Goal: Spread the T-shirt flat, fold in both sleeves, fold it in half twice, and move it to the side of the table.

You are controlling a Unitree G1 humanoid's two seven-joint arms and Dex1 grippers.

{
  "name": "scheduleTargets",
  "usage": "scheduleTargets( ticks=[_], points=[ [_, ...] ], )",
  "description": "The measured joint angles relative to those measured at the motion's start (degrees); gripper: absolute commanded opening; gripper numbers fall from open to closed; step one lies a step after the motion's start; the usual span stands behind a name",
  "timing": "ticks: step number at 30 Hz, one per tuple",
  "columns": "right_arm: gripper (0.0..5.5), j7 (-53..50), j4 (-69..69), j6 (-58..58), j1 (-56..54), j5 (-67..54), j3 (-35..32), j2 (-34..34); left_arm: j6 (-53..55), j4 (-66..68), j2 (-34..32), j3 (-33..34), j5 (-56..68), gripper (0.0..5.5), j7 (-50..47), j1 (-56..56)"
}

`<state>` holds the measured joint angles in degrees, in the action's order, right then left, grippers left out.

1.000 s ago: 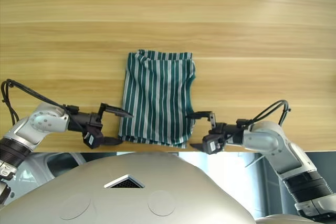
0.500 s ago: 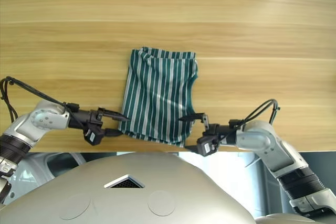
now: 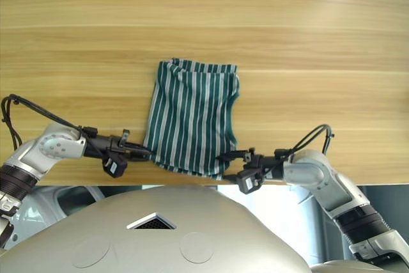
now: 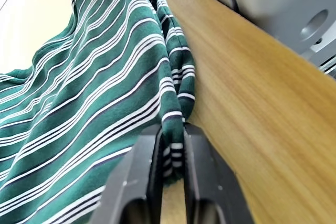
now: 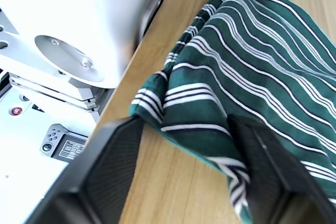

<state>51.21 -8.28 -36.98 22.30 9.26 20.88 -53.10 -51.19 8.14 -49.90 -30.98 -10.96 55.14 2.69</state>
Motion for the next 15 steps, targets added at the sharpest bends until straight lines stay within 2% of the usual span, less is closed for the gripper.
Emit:
scheduleTargets(
  ticks=[8,11,15],
  points=[
    [0.71,0.03,-0.97,0.01,0.02,-1.39,-0.18,-0.06,-0.01,0.04,0.0,-0.01,0.12,0.29,0.02,0.0],
    [0.14,0.04,-0.97,-0.02,-0.13,-2.01,-0.19,-0.05,0.34,-1.14,-0.26,-0.26,3.66,0.29,0.97,0.46],
    [0.06,0.19,-1.17,-0.73,-0.28,-4.36,-0.3,-0.19,1.41,-3.91,-0.94,-1.07,9.44,0.29,3.1,1.5]
  ],
)
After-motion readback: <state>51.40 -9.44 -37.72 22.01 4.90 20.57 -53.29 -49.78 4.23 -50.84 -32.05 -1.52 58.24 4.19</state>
